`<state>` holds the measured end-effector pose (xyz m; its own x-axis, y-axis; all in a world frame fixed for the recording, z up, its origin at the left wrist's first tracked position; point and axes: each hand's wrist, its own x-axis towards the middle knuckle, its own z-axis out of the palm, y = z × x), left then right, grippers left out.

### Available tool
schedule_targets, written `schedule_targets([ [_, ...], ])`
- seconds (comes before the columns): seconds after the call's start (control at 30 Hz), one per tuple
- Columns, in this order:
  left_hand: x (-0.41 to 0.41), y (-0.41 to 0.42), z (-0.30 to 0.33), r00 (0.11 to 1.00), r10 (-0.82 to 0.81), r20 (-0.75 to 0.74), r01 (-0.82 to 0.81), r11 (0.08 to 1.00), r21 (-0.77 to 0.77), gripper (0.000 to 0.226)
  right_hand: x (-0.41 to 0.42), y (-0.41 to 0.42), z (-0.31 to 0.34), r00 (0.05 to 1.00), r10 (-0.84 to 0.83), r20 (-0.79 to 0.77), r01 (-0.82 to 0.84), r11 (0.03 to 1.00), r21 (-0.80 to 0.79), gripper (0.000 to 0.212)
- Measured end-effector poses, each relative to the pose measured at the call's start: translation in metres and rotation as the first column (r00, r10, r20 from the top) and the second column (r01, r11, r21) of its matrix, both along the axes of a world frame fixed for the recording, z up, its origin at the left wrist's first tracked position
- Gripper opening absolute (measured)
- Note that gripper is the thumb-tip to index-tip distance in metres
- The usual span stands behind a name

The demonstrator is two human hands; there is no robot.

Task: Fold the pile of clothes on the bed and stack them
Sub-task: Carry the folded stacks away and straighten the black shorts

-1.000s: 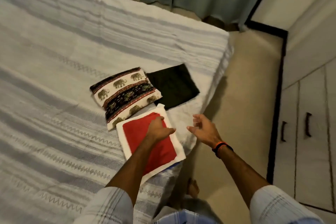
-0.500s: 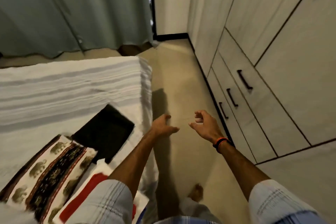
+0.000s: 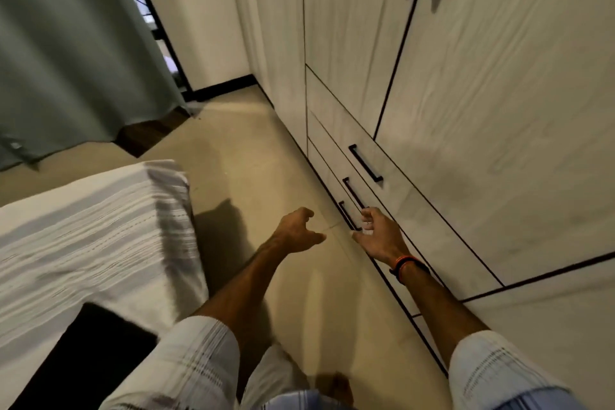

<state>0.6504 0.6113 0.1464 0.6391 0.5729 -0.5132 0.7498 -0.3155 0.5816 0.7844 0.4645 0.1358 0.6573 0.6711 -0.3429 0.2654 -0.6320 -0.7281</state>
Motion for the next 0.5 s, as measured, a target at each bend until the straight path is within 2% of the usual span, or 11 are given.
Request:
schedule_targets([
  [0.23,0.109,0.067,-0.033,0.972,-0.233,-0.035,0.233,0.972,-0.018,0.069,0.071,0.057,-0.032,0.989,-0.147,-0.034,0.144,0.987,-0.074,0.064],
  [0.5,0.227,0.148,-0.084,0.849,-0.521,-0.094,0.525,0.851,0.022,0.066,0.135,0.131,-0.081,0.949,-0.311,-0.045,0.294,0.930,-0.222,0.070],
])
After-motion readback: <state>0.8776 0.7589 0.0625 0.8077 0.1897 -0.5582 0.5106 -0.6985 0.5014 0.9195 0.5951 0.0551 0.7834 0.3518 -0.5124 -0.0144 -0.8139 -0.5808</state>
